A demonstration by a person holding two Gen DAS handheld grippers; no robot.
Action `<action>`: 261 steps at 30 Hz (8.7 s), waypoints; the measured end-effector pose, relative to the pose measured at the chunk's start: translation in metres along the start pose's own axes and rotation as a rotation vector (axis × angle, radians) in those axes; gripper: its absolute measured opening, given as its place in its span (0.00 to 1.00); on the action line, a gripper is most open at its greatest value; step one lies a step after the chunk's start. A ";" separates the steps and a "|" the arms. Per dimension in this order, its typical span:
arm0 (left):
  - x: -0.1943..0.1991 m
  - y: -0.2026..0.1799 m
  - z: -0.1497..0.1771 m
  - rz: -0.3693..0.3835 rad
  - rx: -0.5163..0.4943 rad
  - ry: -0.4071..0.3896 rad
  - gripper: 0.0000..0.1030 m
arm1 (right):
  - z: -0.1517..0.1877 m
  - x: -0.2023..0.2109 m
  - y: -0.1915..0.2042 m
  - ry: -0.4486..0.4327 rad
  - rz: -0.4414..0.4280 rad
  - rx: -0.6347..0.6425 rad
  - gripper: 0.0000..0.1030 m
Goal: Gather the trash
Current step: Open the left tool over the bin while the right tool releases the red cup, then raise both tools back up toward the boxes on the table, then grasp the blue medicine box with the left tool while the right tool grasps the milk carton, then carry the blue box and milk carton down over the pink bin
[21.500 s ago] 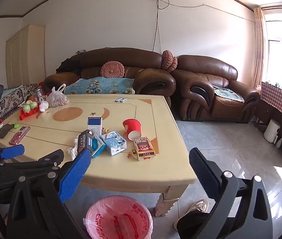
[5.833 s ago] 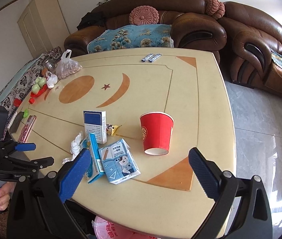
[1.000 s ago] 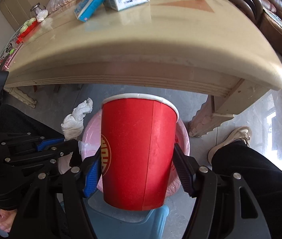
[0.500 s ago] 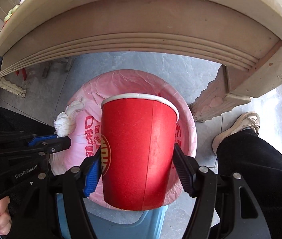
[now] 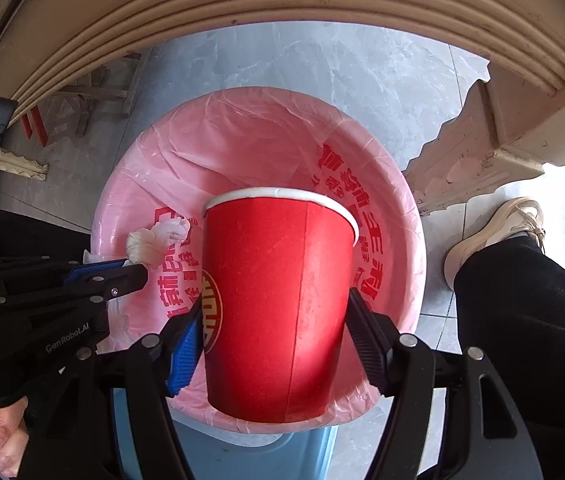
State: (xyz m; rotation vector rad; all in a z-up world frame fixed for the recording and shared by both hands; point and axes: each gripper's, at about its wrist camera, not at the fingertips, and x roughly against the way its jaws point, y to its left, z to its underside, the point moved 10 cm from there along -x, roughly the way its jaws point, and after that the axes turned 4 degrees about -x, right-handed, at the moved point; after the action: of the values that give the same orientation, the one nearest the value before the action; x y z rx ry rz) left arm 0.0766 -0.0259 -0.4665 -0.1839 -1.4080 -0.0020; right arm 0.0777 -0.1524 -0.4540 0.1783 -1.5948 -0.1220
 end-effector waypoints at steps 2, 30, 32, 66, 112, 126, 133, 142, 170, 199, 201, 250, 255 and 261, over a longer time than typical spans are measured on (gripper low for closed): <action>-0.002 0.002 0.000 -0.004 0.006 0.005 0.11 | 0.000 -0.002 0.002 0.007 -0.008 -0.001 0.63; 0.001 0.019 -0.003 -0.033 0.050 0.003 0.59 | -0.004 -0.005 -0.002 0.012 -0.004 -0.033 0.74; 0.004 0.019 -0.002 -0.035 0.051 -0.006 0.59 | -0.004 -0.002 0.000 0.004 -0.005 -0.032 0.74; 0.460 0.037 -0.083 -0.117 -0.016 -0.590 0.86 | -0.139 0.459 0.078 -0.790 -0.048 0.346 0.93; 0.291 0.050 -0.174 0.073 0.280 -0.201 0.86 | -0.232 0.259 0.082 -0.303 -0.101 0.599 0.93; 0.266 0.060 -0.194 0.120 0.354 -0.194 0.86 | -0.228 0.196 0.087 -0.202 -0.058 0.657 0.93; 0.257 0.065 -0.202 0.128 0.377 -0.188 0.86 | -0.232 0.179 0.090 -0.213 -0.031 0.676 0.93; 0.258 0.077 -0.203 0.152 0.393 -0.192 0.77 | -0.238 0.171 0.094 -0.257 0.013 0.700 0.86; 0.269 0.047 -0.180 0.101 0.263 -0.246 0.66 | -0.225 0.214 0.092 -0.414 0.073 0.654 0.63; 0.340 0.016 -0.137 0.096 0.083 -0.388 0.63 | -0.197 0.291 0.082 -0.526 0.092 0.560 0.63; 0.344 0.013 -0.131 0.098 0.069 -0.394 0.63 | -0.191 0.297 0.081 -0.534 0.096 0.556 0.63; 0.205 -0.034 0.008 0.021 -0.190 -0.307 0.63 | -0.001 0.206 0.033 -0.368 0.083 0.381 0.63; 0.181 -0.033 0.010 0.007 -0.203 -0.280 0.63 | 0.006 0.186 0.025 -0.341 0.099 0.368 0.63; 0.156 -0.036 0.011 0.007 -0.210 -0.238 0.63 | 0.009 0.162 0.020 -0.302 0.104 0.352 0.63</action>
State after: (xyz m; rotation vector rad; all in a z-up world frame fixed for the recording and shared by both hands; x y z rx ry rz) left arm 0.0875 -0.0429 -0.3078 -0.3728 -1.6443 -0.1259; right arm 0.0642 -0.1634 -0.2915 0.3622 -1.9155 0.2249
